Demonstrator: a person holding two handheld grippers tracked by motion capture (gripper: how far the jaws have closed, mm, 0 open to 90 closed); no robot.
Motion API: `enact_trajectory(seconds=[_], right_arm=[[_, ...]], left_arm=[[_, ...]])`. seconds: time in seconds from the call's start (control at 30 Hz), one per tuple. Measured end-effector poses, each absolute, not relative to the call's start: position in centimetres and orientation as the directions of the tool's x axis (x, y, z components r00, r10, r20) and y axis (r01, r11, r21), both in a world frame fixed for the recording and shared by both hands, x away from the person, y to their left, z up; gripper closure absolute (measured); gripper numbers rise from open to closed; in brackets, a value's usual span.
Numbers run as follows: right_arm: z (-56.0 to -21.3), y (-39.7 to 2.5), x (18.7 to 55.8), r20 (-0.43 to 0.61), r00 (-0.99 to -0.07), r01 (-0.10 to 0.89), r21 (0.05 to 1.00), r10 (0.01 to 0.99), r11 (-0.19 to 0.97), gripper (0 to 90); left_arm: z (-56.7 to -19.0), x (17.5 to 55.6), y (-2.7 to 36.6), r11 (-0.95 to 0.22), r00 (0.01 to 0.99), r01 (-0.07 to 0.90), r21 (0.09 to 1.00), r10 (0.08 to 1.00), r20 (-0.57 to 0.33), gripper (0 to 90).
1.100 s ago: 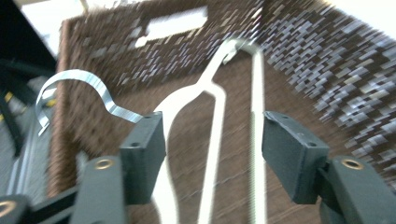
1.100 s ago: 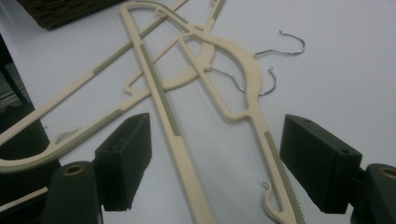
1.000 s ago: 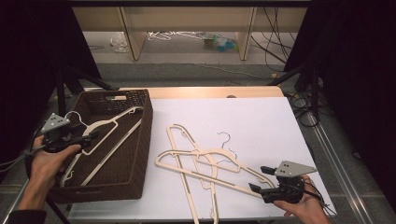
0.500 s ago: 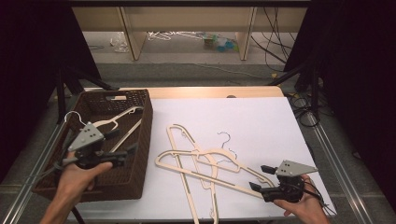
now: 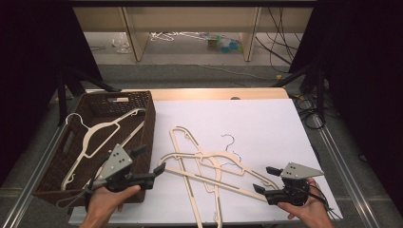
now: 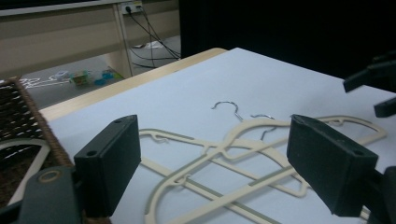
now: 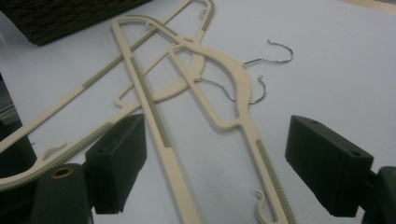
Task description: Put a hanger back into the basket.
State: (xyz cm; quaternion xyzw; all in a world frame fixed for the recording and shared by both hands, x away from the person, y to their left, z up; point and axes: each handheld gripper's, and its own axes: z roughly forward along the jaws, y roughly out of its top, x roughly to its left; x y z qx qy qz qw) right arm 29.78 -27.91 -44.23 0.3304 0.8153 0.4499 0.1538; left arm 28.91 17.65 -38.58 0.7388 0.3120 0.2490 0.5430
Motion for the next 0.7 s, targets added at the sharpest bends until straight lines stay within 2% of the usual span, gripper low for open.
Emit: enact_trajectory(seconds=[0.17, 0.27, 0.6, 0.7], right_arm=[[-44.1, -27.8, 29.7, 0.044, -0.734, 0.389, 0.845, 0.677, 0.367, 20.5], [-44.1, -27.8, 29.5, 0.065, -0.741, 0.401, 0.842, 0.669, 0.362, 19.4], [-44.3, -27.8, 29.6, 0.049, -0.74, 0.394, 0.84, 0.67, 0.373, 19.8], [-44.4, -27.8, 29.8, 0.043, -0.736, 0.397, 0.836, 0.676, 0.379, 19.9]], left_arm=[[-40.3, 28.0, 16.7, -0.277, 0.695, 0.176, 0.945, 0.714, 0.08, 17.7], [-41.0, 27.7, 16.8, -0.267, 0.705, 0.188, 0.945, 0.707, 0.06, 17.8], [-42.2, 26.6, 15.9, -0.283, 0.734, 0.168, 0.944, 0.675, 0.072, 17.9], [-42.9, 26.4, 15.4, -0.277, 0.757, 0.188, 0.942, 0.652, 0.04, 17.6]])
